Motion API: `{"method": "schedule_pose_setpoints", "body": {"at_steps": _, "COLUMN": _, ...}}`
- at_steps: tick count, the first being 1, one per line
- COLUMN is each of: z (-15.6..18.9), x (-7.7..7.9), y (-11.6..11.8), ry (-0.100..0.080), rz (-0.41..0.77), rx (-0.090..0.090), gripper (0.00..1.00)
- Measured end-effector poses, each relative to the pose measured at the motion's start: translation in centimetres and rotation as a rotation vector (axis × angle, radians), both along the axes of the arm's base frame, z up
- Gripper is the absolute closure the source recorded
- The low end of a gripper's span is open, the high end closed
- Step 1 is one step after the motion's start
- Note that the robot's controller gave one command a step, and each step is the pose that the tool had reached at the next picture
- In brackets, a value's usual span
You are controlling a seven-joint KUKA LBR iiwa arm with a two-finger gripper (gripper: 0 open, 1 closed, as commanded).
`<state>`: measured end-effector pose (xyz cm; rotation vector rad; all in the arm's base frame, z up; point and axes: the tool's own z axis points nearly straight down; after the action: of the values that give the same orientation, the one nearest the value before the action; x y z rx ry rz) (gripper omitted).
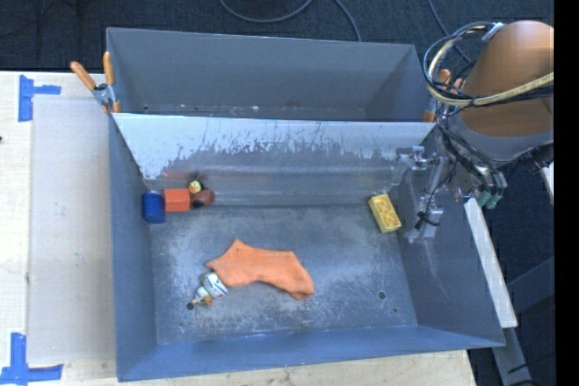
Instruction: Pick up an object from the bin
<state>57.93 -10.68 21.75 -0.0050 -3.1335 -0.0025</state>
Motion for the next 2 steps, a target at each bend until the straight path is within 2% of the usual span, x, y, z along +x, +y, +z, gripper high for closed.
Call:
{"method": "schedule_pose_setpoints", "body": {"at_steps": 1, "z": 0.5, "x": 0.1, "y": 0.0, "ry": -0.007, "rz": 0.002, "rx": -0.001, "gripper": 0.0}}
{"method": "schedule_pose_setpoints", "body": {"at_steps": 2, "z": -3.5, "x": -0.4, "y": 2.3, "ry": -0.012, "rz": -0.012, "rx": -0.003, "gripper": 0.0}}
